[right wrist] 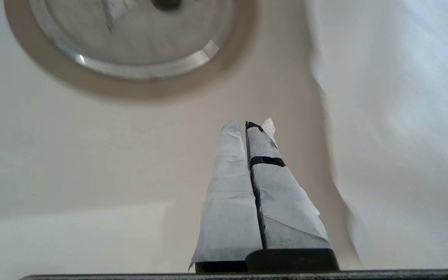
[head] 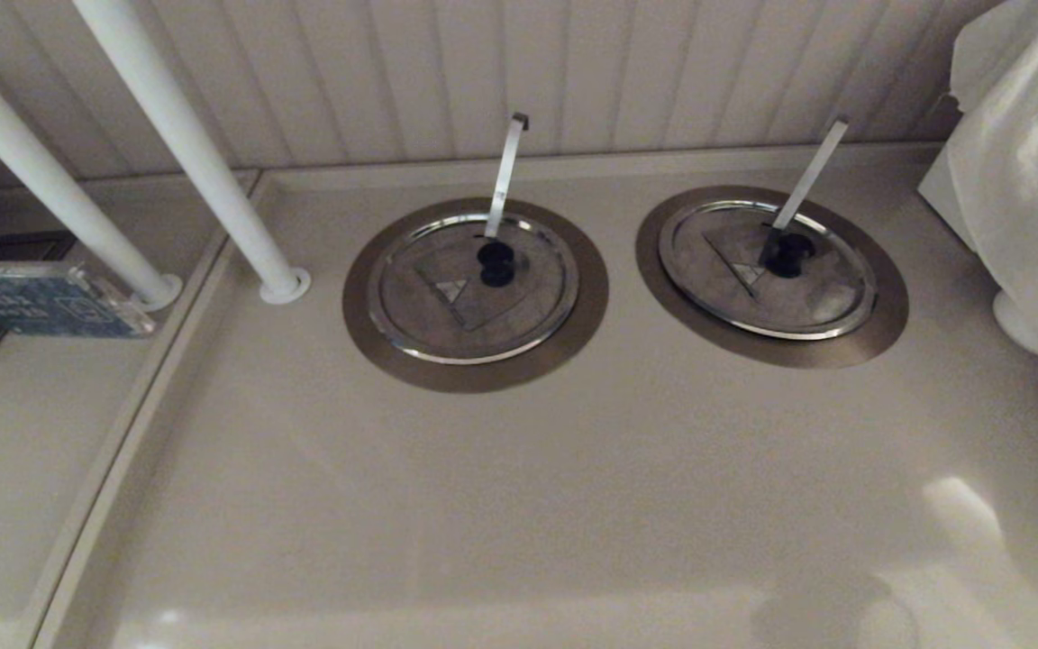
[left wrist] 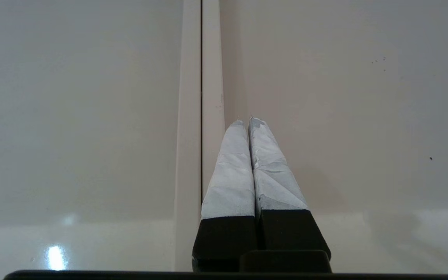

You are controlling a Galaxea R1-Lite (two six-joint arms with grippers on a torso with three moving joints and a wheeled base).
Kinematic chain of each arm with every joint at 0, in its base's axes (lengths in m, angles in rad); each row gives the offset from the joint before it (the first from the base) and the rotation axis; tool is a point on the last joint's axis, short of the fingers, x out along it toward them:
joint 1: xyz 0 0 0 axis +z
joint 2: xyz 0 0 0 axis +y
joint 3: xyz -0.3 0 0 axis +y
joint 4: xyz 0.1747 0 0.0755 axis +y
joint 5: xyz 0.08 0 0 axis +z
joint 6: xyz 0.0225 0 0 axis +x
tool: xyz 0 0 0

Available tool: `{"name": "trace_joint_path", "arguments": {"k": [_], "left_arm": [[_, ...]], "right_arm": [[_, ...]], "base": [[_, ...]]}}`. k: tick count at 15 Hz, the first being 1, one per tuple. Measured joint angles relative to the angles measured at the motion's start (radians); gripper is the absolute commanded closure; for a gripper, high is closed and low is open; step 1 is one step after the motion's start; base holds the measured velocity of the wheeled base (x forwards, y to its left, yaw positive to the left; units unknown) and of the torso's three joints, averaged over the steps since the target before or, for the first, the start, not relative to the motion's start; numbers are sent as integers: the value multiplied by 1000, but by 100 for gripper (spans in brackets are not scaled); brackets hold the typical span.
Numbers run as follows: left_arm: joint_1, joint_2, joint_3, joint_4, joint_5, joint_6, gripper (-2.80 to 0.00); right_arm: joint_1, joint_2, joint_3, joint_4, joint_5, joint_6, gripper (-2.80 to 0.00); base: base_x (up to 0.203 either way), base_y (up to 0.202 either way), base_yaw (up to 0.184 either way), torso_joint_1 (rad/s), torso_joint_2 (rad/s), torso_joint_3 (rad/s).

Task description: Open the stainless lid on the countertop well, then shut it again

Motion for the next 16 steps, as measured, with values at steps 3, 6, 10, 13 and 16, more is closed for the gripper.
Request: {"name": "trace_joint_path", "arguments": {"k": [3,6,10,13,16], "left_arm": [[0,0,0,0,0,-1,0],[0,0,0,0,0,-1,0],[0,0,0,0,0,0,0],[0,0,0,0,0,0,0],[0,0,0,0,0,-1,0]], "right_arm": [[-61,-243,48,193,-17,29,0],[-125,-435,71,339,-22,35,0],[-148,-640,127,397,-13,38,0],[-151,-800,263,370,52,40,0],[-151,-859,549,194,121,-1,0]], "base": [[0,0,0,0,0,0],[0,0,0,0,0,0],[0,0,0,0,0,0],[0,0,0,0,0,0],[0,0,0,0,0,0]]}}
